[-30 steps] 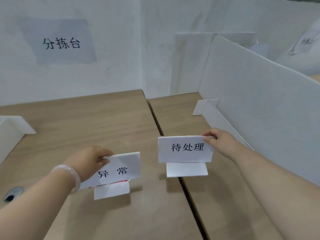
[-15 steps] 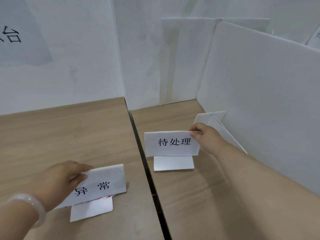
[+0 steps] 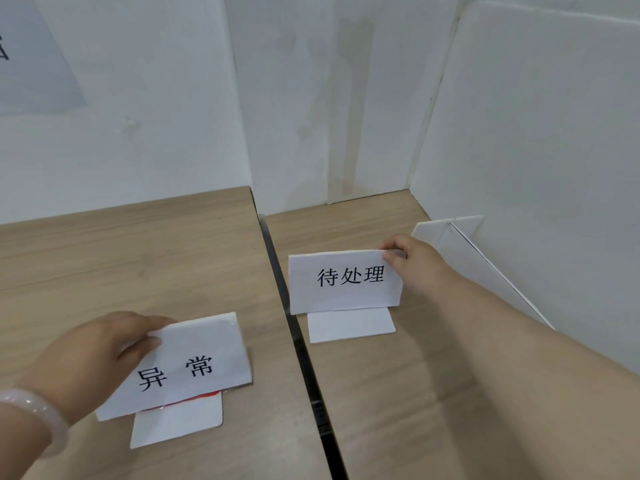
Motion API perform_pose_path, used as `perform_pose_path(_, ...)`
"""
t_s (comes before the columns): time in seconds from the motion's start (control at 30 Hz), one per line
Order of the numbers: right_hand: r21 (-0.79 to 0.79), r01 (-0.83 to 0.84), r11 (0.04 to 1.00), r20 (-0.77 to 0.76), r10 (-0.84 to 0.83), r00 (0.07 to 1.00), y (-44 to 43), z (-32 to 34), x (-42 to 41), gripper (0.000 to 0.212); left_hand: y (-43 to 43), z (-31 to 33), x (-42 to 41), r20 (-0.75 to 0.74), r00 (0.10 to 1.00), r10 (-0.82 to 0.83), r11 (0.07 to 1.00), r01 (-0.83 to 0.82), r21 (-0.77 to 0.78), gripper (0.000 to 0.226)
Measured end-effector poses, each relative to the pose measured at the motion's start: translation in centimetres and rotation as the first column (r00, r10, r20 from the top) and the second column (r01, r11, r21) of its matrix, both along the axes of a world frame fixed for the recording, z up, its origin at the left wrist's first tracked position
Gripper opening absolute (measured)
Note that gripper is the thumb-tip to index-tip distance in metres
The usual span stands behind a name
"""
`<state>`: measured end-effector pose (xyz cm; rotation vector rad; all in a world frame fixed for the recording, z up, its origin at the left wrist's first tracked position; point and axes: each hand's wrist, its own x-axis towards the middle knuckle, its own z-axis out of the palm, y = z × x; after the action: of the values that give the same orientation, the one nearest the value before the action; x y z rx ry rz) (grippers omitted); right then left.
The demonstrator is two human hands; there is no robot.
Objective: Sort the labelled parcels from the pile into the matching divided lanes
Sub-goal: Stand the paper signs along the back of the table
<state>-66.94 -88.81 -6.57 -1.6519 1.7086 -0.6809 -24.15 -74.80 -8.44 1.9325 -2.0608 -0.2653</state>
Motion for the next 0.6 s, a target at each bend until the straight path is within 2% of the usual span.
perform_pose_path(0.3,-0.032,0.037,0.999,-0.054,-0.038,0.998,-3.4,-0.3,1.5,0.012,-3.1,-0.6,1.2,0.125,0.985,0.122,0.99,-0.111,-0.091,0.036)
perform_pose_path(0.6,-0.11,0.091,0.99,-0.083,-0.101,0.991,-6.6,-1.0,1.6,0.016,-6.6,-0.4,0.4,0.161,0.956,0.245,0.955,-0.209,-0.211,0.031)
